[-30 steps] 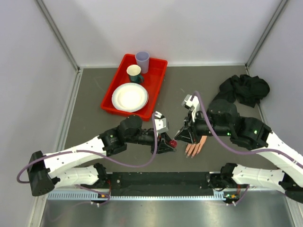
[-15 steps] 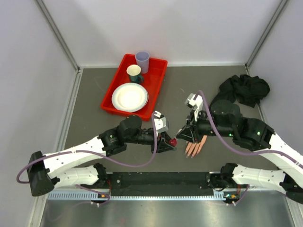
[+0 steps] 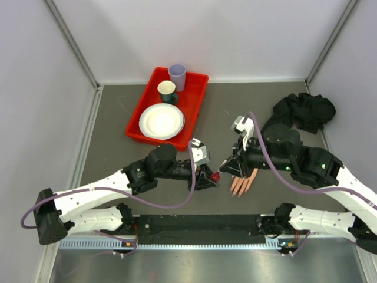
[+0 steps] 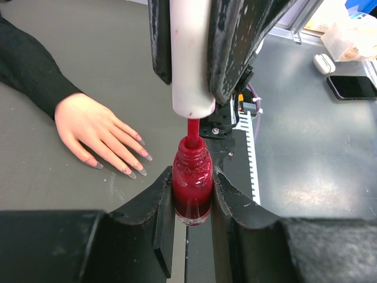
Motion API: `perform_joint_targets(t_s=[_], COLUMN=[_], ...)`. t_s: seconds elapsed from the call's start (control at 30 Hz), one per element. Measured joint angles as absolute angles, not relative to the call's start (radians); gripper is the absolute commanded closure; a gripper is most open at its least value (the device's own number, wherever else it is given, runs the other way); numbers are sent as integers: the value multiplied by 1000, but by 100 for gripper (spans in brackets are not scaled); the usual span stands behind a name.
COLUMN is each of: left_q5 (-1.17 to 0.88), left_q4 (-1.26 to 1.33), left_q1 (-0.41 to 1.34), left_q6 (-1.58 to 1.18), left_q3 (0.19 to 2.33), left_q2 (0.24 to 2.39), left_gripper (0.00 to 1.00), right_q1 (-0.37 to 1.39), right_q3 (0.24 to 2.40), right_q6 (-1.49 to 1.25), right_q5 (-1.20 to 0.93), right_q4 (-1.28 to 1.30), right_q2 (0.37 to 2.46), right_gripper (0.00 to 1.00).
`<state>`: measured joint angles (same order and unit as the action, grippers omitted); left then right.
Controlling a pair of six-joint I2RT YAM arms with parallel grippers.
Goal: Paint the nails
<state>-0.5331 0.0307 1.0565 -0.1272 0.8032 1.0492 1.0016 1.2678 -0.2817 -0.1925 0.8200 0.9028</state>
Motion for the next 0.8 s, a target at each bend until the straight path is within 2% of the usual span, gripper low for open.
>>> perform_joint_targets(t_s=[0.8], left_q5=[-529], left_q4=[31], left_q1=[1057], left_q6=[-123], left_q3=[803], left_q2=[1049], left_gripper=[100], right_q1=[1002], right_q3=[1279], right_q6=[-282], right_q5=[-177], right_q4=[831], right_q2=[896], right_gripper=[100])
